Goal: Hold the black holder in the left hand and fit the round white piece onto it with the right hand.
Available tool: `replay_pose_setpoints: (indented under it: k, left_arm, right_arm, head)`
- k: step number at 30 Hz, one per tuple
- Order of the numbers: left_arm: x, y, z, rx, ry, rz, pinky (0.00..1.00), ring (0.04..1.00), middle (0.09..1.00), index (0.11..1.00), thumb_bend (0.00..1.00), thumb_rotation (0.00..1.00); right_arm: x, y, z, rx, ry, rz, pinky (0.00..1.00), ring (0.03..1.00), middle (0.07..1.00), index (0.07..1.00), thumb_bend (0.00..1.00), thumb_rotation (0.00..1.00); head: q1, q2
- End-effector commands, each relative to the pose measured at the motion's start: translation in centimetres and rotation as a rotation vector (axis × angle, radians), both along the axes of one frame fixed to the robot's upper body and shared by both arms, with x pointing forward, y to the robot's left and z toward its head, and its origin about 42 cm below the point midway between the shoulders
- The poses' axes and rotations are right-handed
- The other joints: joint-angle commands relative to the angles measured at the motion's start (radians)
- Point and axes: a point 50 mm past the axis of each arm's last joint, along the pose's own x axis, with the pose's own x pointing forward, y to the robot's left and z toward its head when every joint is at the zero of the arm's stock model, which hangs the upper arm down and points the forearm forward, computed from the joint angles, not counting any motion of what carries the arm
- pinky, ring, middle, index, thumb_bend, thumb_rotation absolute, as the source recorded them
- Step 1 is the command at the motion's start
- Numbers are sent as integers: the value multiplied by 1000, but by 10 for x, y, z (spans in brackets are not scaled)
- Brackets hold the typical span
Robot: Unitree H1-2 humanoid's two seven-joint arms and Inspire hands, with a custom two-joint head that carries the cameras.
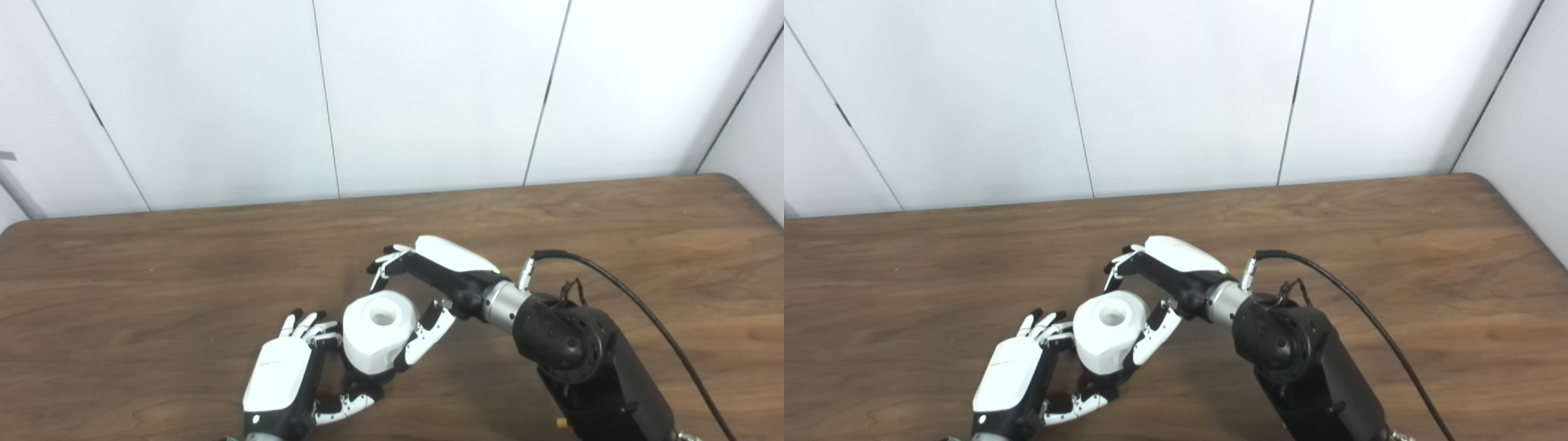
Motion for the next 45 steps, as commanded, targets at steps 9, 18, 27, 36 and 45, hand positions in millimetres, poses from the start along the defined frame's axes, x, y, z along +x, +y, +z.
replay_pose_setpoints:
  k: [9, 18, 27, 36, 45]
  left_arm:
    - [-4, -6, -11, 40, 54, -32, 1000, 908, 785, 485, 523, 50]
    - [-4, -7, -11, 42, 50, -32, 1000, 907, 784, 485, 523, 50]
    - [-4, -8, -11, 42, 52, -36, 1000, 908, 786, 485, 523, 50]
    - [-4, -9, -12, 42, 55, -33, 1000, 910, 787, 485, 523, 51]
    - [-4, -8, -12, 38, 52, -36, 1000, 910, 786, 485, 523, 51]
  right_arm:
    - [4, 0, 14, 12, -68, -1, 940, 984, 864, 483, 524, 136]
    - [3, -1, 12, 18, -50, 2, 946, 988, 868, 484, 523, 134]
    - [1, 3, 10, 26, -43, 19, 956, 992, 863, 484, 523, 134]
    - [2, 2, 6, 20, -34, 11, 969, 993, 866, 484, 523, 135]
    - [2, 0, 5, 1, -53, 21, 949, 981, 865, 489, 524, 145]
  head:
    - [-1, 1]
    - [3, 5]
    - [8, 6]
    - [8, 4]
    - [8, 4]
